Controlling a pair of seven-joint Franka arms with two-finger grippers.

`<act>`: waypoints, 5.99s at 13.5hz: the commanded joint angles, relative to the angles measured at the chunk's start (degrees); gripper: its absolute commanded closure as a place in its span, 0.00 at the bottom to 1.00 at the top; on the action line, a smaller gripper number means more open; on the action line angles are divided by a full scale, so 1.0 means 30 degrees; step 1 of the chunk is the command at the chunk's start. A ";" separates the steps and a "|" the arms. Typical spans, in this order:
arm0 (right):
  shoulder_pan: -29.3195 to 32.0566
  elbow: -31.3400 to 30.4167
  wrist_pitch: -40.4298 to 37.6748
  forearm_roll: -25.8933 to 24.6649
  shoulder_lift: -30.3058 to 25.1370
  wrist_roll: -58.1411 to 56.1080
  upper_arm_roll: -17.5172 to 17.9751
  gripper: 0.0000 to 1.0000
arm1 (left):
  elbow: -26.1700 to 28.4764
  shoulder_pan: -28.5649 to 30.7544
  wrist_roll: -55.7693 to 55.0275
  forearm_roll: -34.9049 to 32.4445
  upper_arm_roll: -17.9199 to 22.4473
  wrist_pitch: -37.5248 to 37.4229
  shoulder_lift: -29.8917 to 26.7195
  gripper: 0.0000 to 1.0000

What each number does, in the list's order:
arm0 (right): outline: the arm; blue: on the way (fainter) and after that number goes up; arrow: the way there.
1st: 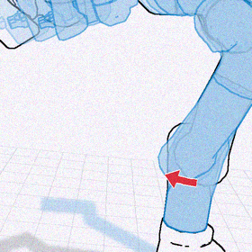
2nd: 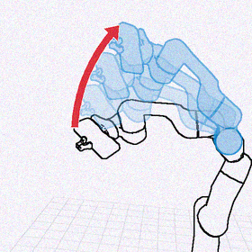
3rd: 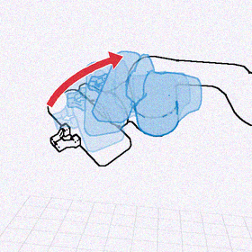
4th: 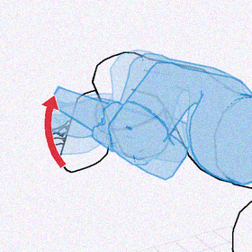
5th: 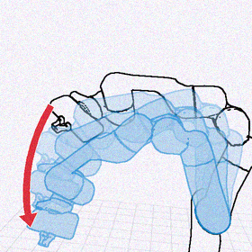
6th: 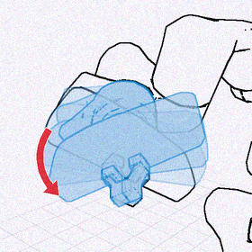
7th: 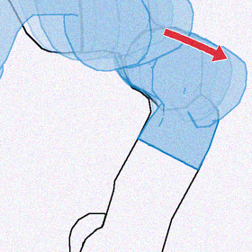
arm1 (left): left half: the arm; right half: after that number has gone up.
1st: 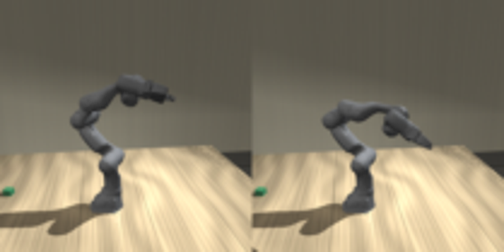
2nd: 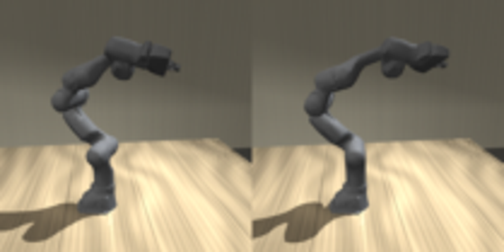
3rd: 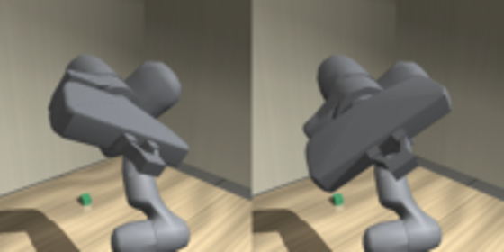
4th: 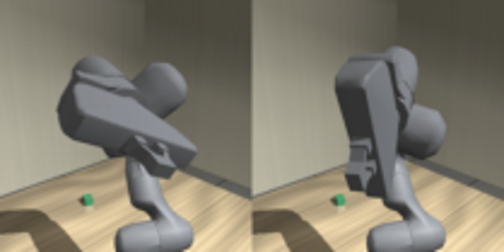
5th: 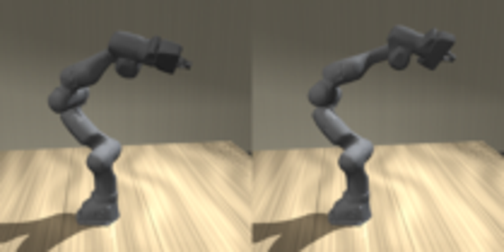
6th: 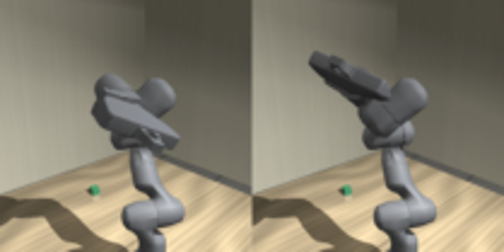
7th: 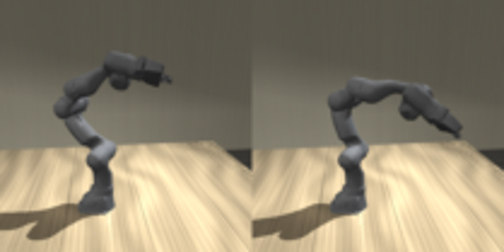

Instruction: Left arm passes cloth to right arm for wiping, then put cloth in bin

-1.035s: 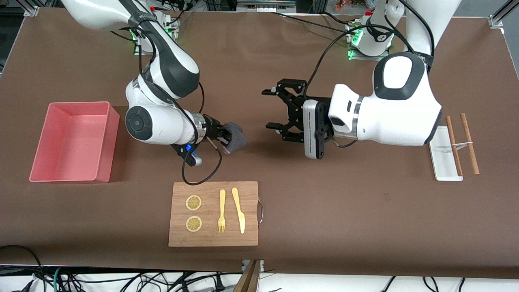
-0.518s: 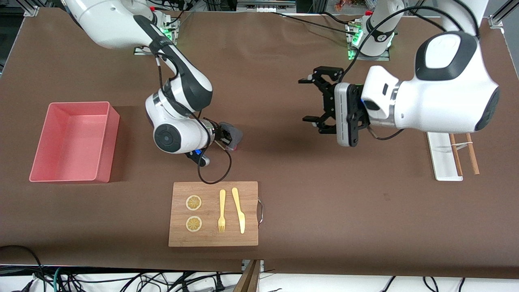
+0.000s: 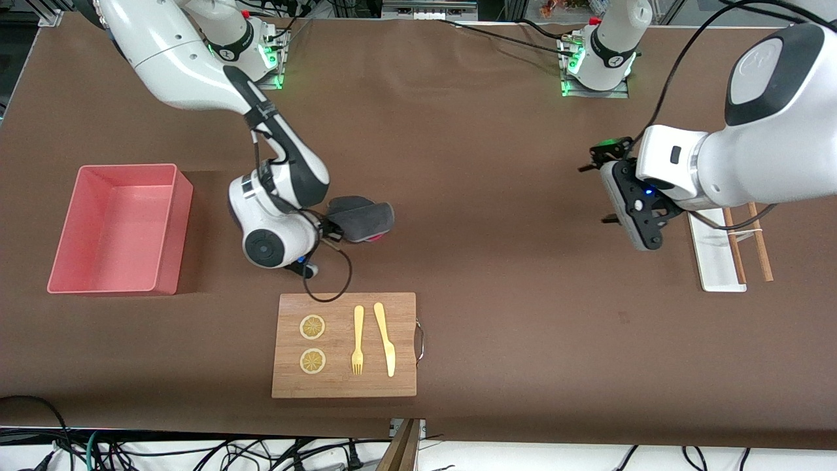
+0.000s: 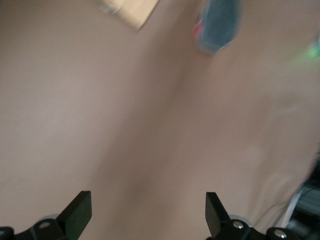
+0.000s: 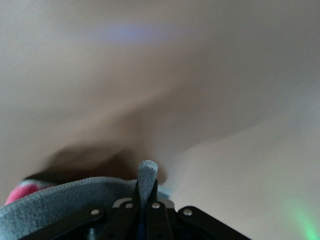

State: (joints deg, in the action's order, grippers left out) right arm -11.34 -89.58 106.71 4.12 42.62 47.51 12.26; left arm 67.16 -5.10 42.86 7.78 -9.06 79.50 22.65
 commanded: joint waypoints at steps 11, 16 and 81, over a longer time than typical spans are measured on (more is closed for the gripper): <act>0.0234 0.0033 -0.0736 -0.1309 -0.1109 -1.1324 -0.5903 1.00 | 1.0016 0.2431 -1.0369 -0.3150 0.1703 0.5354 -0.7782 0.00; 0.0175 0.1528 -0.0678 -0.1636 -0.1051 -1.0685 -0.4998 1.00 | 0.8611 0.2226 -1.0889 -0.2740 0.1557 0.4144 -0.7026 0.00; 0.1931 0.7596 -1.1342 -0.2251 -0.3922 -2.1219 -0.9881 1.00 | 0.7702 0.2167 -1.0830 -0.2652 0.1556 0.3910 -0.6028 0.00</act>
State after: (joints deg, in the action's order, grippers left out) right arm -6.26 -66.22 73.58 -1.66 30.97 -10.59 -15.04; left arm 92.01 1.53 10.45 -0.61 -4.44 92.23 3.80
